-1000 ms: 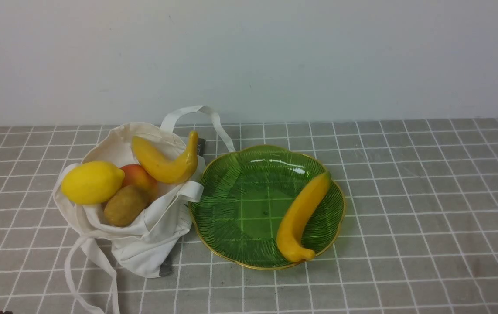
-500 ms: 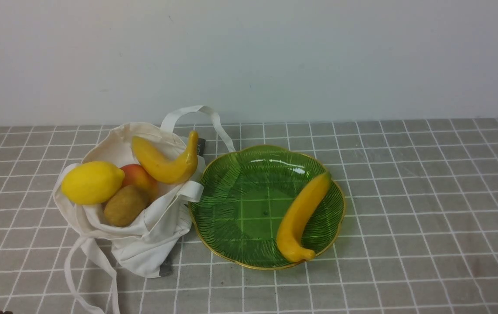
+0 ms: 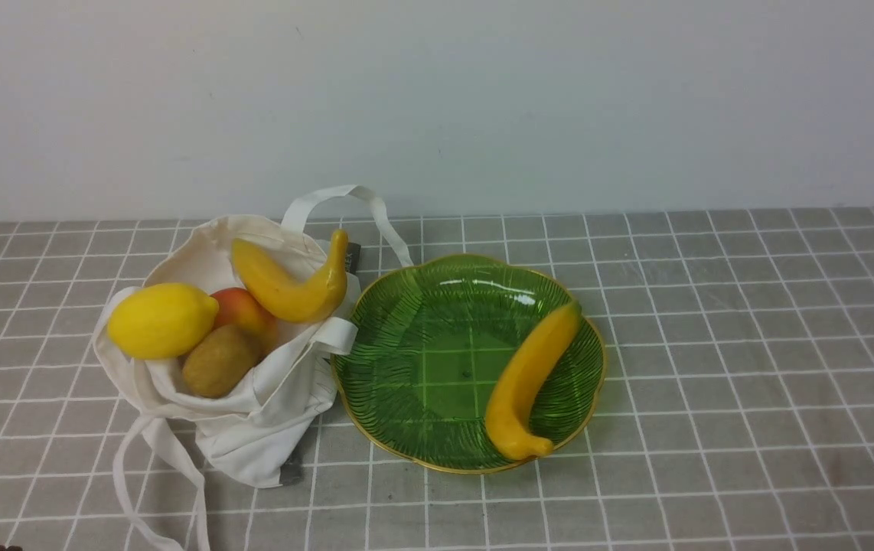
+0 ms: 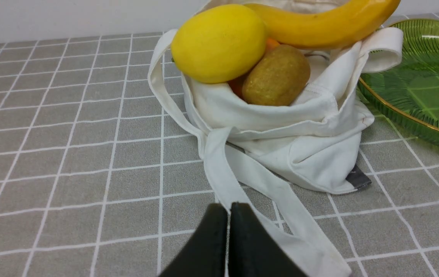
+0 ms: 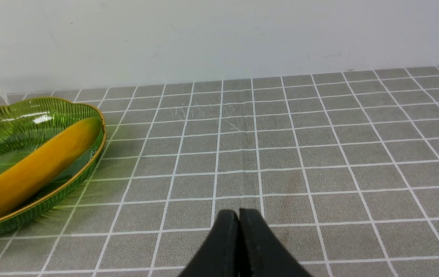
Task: Take the fruit out of the bag on the grey coffee tablecloth and place them on the plate.
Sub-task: 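Reach into the white bag and grasp the banana with the left gripper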
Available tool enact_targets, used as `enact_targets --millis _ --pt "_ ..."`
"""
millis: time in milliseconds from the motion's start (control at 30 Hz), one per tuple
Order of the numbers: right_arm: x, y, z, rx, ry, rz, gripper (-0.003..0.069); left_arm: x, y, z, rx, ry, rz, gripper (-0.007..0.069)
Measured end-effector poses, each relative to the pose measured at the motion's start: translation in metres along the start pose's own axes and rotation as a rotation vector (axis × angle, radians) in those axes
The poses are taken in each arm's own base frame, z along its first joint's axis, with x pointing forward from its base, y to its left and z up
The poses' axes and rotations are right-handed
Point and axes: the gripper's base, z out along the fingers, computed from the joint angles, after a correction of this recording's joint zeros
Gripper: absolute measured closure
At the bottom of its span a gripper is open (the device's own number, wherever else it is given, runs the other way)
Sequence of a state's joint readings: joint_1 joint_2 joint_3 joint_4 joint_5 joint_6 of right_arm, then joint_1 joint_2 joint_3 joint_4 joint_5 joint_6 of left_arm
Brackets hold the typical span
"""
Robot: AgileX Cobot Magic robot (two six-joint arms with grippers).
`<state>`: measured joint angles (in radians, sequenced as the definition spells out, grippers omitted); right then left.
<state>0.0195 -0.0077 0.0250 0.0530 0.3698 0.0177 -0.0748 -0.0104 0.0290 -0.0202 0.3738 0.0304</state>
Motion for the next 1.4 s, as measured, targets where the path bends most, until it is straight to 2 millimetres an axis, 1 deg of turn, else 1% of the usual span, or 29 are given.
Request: enact_targets --millis 67,233,333,367,400,467,500,533,567,600,667,767,867,933,967,1000,1033,1067,1100,1133,1167,1200,1233,1267,1300,1333,1400 --pt "0.0 0.0 0.0 0.0 0.0 0.0 0.0673 0.0 0.0 0.0 0.0 0.0 -0.002 0.0632" --pt "0.0 0.0 0.0 0.0 0.0 0.0 0.0673 0.0 -0.002 0.0 0.027 -0.001 -0.081 0.0632" --pt "0.0 0.0 0.0 0.0 0.0 0.0 0.0673 -0.001 -0.008 0.0 0.091 0.006 -0.297 0.0632" --pt "0.0 0.0 0.0 0.0 0.0 0.0 0.0673 -0.001 -0.011 -0.001 0.123 0.013 -0.42 0.0632" --pt "0.0 0.0 0.0 0.0 0.0 0.0 0.0673 -0.002 -0.013 -0.001 0.145 0.018 -0.492 0.0632" --pt "0.0 0.0 0.0 0.0 0.0 0.0 0.0673 -0.006 -0.021 -0.003 0.245 0.036 -0.848 0.0632" --pt "0.0 0.0 0.0 0.0 0.0 0.0 0.0673 -0.008 -0.023 -0.003 0.279 0.044 -0.964 0.0632" --pt "0.0 0.0 0.0 0.0 0.0 0.0 0.0673 -0.011 -0.026 -0.005 0.329 0.054 -1.121 0.0632" --pt "0.0 0.0 0.0 0.0 0.0 0.0 0.0673 -0.011 -0.026 -0.005 0.329 0.055 -1.125 0.0632" --pt "0.0 0.0 0.0 0.0 0.0 0.0 0.0673 -0.016 -0.029 -0.006 0.392 0.06 -1.302 0.0632" --pt "0.0 0.0 0.0 0.0 0.0 0.0 0.0673 -0.021 -0.029 -0.007 0.439 0.046 -1.44 0.0632" --pt "0.0 0.0 0.0 0.0 0.0 0.0 0.0673 -0.025 -0.025 -0.007 0.447 -0.007 -1.52 0.0632" --pt "0.0 0.0 0.0 0.0 0.0 0.0 0.0673 -0.03 -0.023 -0.009 0.452 -0.055 -1.486 0.0632" --pt "0.0 0.0 0.0 0.0 0.0 0.0 0.0673 -0.043 -0.025 -0.015 0.482 -0.103 -1.367 0.0632" --pt "0.0 0.0 0.0 0.0 0.0 0.0 0.0673 -0.054 -0.025 -0.021 0.505 -0.144 -1.293 0.0632" --pt "0.0 0.0 0.0 0.0 0.0 0.0 0.0673 -0.072 -0.027 -0.031 0.538 -0.193 -1.189 0.0632" --pt "0.0 0.0 0.0 0.0 0.0 0.0 0.0673 -0.085 -0.028 -0.037 0.555 -0.213 -1.132 0.0632" --pt "0.0 0.0 0.0 0.0 0.0 0.0 0.0673 -0.085 -0.028 -0.037 0.556 -0.212 -1.118 0.0632" --pt "0.0 0.0 0.0 0.0 0.0 0.0 0.0673 -0.097 -0.03 -0.041 0.566 -0.216 -1.062 0.0632" --pt "0.0 0.0 0.0 0.0 0.0 0.0 0.0673 -0.111 -0.033 -0.041 0.57 -0.198 -0.966 0.0632" --pt "0.0 0.0 0.0 0.0 0.0 0.0 0.0673 -0.121 -0.036 -0.039 0.572 -0.158 -0.89 0.0632" --pt "0.0 0.0 0.0 0.0 0.0 0.0 0.0673 -0.132 -0.042 -0.032 0.579 -0.059 -0.779 0.0632" --pt "0.0 0.0 0.0 0.0 0.0 0.0 0.0673 -0.138 -0.045 -0.024 0.579 0.029 -0.702 0.0632" --pt "0.0 0.0 0.0 0.0 0.0 0.0 0.0673 -0.141 -0.046 -0.02 0.569 0.057 -0.675 0.0632" --pt "0.0 0.0 0.0 0.0 0.0 0.0 0.0673 -0.147 -0.05 -0.003 0.568 0.243 -0.544 0.0632" --pt "0.0 0.0 0.0 0.0 0.0 0.0 0.0673 -0.148 -0.049 0.0 0.557 0.253 -0.531 0.0632" --pt "0.0 0.0 0.0 0.0 0.0 0.0 0.0673 -0.154 -0.049 0.025 0.533 0.49 -0.377 0.0632"
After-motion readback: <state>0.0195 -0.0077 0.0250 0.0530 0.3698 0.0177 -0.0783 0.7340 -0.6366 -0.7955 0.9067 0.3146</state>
